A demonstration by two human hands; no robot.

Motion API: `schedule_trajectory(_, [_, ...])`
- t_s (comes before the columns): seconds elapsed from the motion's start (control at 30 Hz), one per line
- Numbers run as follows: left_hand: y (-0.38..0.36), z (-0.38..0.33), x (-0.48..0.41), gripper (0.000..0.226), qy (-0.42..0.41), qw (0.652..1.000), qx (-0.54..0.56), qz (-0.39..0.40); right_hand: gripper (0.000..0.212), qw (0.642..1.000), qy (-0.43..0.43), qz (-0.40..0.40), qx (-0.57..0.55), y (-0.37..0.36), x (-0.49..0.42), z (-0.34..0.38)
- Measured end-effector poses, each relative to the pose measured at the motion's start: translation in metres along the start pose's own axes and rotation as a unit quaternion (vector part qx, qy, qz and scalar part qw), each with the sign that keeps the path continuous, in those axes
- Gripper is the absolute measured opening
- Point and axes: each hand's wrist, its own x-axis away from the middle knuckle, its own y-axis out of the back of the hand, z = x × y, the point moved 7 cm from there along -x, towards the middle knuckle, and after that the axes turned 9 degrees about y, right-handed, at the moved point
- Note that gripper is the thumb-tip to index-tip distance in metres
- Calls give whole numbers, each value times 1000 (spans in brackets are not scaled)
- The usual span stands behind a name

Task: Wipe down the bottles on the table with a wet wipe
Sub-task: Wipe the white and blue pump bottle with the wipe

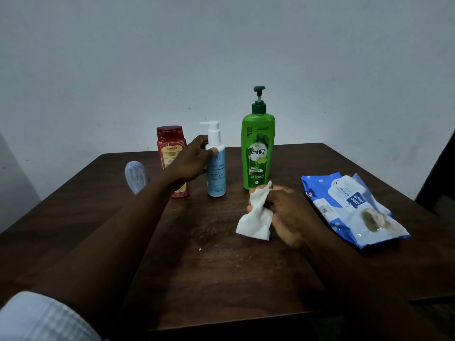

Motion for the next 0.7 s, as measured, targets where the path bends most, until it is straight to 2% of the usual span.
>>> schedule_trajectory(0.2, [3, -5, 6, 48, -17, 999, -8, -27, 18, 1000, 1, 3, 1, 0, 1, -3])
schedule_trajectory(0.43, [25, -25, 36, 54, -11, 992, 30, -123, 18, 1000, 10, 14, 9, -7, 4, 4])
schedule_trajectory(0.6, [30, -16, 81, 64, 2, 979, 4, -204, 15, 999, 24, 21, 9, -20, 2, 12])
schedule_trajectory(0.7, [22, -2, 83, 77, 25, 979, -27, -200, 21, 999, 19, 32, 9, -34, 2, 13])
